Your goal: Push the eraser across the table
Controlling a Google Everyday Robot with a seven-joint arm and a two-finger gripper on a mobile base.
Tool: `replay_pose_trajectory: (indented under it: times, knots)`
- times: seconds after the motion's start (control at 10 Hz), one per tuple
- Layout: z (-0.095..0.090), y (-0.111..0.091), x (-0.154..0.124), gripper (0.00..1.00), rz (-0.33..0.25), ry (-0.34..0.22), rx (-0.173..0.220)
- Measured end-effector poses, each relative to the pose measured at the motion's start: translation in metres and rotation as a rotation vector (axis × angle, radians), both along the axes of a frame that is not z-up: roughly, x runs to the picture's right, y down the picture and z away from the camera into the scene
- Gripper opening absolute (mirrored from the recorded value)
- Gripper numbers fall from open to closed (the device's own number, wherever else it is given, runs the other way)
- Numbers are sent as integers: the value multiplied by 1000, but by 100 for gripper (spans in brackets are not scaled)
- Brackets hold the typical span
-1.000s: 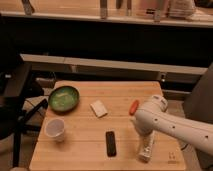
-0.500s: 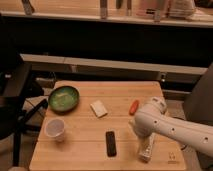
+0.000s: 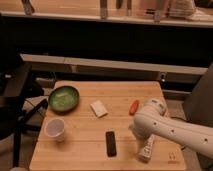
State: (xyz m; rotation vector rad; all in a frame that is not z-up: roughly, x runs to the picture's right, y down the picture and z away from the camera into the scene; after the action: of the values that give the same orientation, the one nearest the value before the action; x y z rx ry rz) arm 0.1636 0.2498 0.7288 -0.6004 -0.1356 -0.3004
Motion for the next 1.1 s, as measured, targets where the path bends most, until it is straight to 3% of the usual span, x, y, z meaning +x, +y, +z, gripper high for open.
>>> replay_pose_trajectory:
  times: [0.6, 1.1]
  knots:
    - [1, 14, -6, 0, -14, -27, -27]
    - [13, 26, -19, 0, -26, -33, -51]
